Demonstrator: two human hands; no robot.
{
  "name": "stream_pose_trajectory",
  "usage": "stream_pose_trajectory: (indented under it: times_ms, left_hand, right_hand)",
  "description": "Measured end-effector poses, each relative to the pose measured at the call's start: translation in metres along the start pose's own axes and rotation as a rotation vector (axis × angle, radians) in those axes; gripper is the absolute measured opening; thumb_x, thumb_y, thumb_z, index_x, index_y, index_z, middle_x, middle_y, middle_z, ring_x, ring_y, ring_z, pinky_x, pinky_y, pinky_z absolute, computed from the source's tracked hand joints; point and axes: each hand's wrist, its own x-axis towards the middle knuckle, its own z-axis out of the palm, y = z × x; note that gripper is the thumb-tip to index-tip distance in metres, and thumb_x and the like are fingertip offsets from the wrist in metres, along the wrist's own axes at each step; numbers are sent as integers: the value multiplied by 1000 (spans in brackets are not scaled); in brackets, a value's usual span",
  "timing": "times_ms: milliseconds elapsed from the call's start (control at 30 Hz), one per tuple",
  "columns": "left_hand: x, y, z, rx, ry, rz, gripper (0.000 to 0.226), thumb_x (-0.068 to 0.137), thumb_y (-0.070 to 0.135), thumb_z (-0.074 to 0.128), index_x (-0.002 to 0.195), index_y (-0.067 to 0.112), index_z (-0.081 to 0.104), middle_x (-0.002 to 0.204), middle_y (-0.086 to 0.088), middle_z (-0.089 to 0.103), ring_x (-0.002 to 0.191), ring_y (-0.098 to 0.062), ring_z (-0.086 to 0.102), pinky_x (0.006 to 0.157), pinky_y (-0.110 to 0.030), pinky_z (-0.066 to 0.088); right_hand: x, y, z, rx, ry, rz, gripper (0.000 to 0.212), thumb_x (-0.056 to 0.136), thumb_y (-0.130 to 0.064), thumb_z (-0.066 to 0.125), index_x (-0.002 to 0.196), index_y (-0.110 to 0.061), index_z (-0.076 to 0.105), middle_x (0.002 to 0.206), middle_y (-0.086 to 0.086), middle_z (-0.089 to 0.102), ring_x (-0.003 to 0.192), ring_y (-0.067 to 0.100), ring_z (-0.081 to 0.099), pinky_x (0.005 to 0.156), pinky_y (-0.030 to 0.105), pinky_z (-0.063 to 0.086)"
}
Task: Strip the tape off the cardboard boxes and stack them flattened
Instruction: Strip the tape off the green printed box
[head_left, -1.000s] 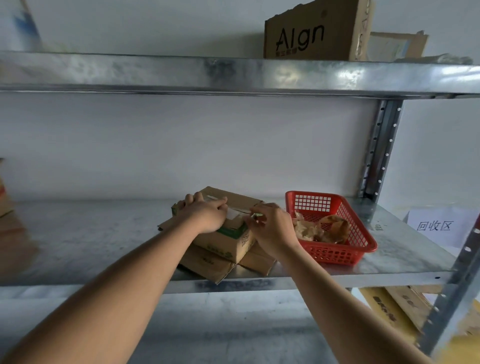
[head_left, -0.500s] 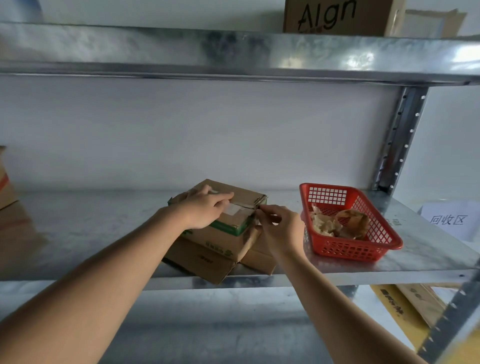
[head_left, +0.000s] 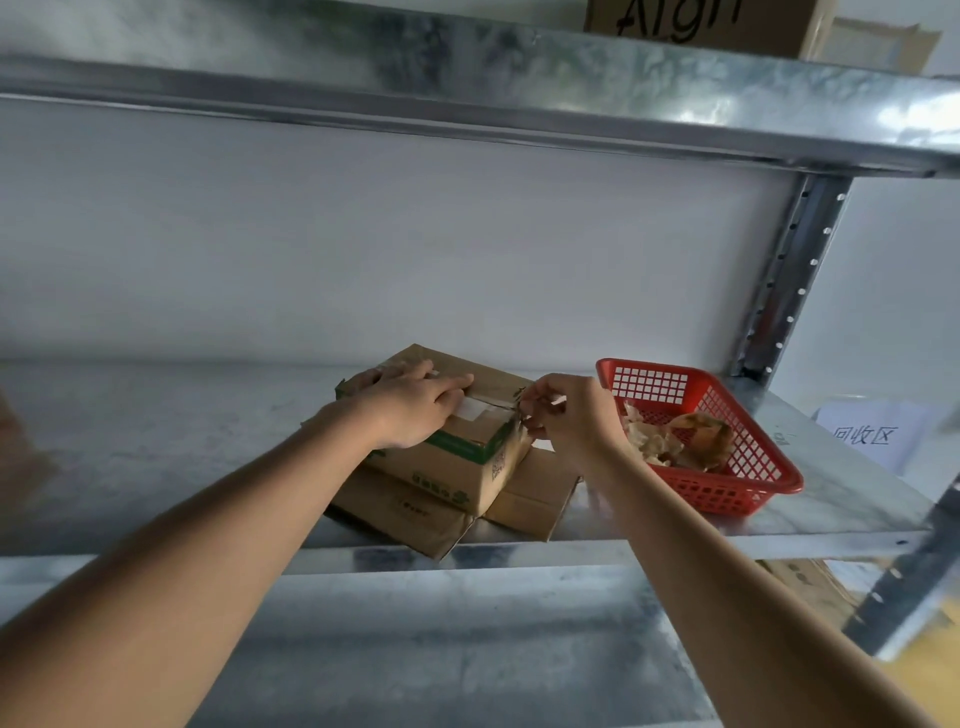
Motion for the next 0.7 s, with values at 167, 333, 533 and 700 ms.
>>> stream_pose_trajectory:
  times_ms: [167,333,533,700]
  left_hand:
    - [-2,3,1,49,26,18,50,107,57,10,157,59,18,170,-1,18,157,-29,11,123,-53,5]
    - [-5,4,1,97,-8,26,52,108,53,10,160,53,5,171,-6,10,157,-35,8,124,-60,8]
    - [-5,4,2,68,1,29,51,108,53,7,159,56,6,172,-3,8,158,-34,2,124,-61,5]
    - [-1,1,6,115,24,41,52,108,54,9,159,54,4,172,-7,9,157,-39,6,124,-63,9]
  right_hand:
    - [5,-20,-6,-339,-76,-185,12,99,-27,67,104,-21,77,89,-15,61,80,3,61,49,7,41]
    - [8,-49,1,-702,-174,-238,21,101,-30,64,102,-15,78,89,-4,68,83,19,68,56,21,52]
    - [17,-63,0,-874,-254,-211,8,96,-19,72,102,-14,75,100,0,73,81,18,63,48,17,36]
    - [24,-68,-9,-808,-349,-139,6,93,-19,76,97,-18,80,101,-4,73,96,20,67,64,23,51]
